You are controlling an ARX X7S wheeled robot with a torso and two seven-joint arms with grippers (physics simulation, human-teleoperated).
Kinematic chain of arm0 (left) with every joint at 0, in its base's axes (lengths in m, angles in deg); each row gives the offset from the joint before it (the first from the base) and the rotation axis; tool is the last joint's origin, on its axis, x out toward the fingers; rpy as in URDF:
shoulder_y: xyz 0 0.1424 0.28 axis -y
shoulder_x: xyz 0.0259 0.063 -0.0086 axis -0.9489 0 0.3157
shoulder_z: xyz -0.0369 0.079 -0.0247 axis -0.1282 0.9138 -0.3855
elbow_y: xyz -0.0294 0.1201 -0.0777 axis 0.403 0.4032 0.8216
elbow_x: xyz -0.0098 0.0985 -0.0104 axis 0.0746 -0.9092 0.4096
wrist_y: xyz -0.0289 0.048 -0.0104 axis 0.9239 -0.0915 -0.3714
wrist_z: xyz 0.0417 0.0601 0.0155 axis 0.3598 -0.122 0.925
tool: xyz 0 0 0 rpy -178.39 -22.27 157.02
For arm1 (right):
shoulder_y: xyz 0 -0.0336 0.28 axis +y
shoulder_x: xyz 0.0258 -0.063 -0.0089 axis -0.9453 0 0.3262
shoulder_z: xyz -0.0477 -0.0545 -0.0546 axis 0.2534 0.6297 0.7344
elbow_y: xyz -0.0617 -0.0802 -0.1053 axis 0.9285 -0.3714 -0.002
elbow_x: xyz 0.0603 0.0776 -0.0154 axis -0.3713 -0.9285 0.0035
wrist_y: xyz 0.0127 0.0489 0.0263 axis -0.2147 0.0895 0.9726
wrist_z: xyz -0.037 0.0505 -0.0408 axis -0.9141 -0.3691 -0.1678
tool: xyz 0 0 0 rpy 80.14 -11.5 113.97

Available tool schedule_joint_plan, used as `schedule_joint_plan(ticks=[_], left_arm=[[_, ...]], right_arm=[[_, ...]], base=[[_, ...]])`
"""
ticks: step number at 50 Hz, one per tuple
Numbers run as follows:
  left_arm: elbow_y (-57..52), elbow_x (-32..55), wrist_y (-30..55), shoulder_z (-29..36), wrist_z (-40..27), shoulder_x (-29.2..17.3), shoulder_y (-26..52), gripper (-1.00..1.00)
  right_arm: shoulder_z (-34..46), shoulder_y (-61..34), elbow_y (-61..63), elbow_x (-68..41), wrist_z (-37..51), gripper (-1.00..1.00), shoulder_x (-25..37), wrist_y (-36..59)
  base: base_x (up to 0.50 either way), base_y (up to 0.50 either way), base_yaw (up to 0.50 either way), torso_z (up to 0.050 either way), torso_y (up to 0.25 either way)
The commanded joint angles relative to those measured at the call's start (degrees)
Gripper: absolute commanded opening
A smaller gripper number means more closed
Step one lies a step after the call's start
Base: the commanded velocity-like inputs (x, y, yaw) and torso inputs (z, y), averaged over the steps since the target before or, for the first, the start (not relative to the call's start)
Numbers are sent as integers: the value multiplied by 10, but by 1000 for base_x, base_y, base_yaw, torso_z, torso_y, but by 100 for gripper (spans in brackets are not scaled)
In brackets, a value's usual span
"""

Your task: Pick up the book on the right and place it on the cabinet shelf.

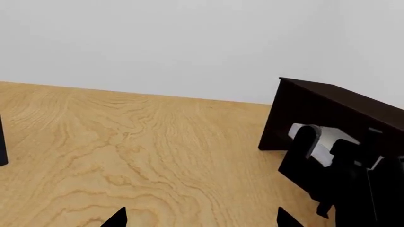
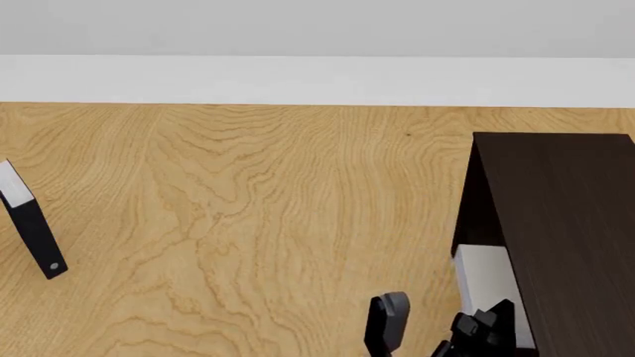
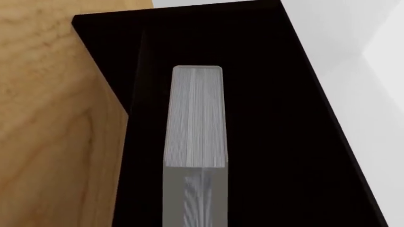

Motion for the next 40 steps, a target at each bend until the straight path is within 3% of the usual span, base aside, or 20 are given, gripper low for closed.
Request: schedule_joint_plan(ticks=[1, 23, 40], left_arm=[[1, 0, -1, 2, -2, -1, 0, 100], [2, 1, -3, 6, -4, -4, 1, 100], [3, 2, -3, 6, -7, -6, 3, 100]], right_arm=[[-5, 4, -23, 1, -14, -100, 20, 19], [-26, 10, -37, -12, -25, -100, 41, 13], [-17, 20, -116, -2, -75, -100, 28, -2]], base=[[0, 0, -4, 0, 0], [1, -3, -6, 0, 0], [3, -4, -9, 0, 0]])
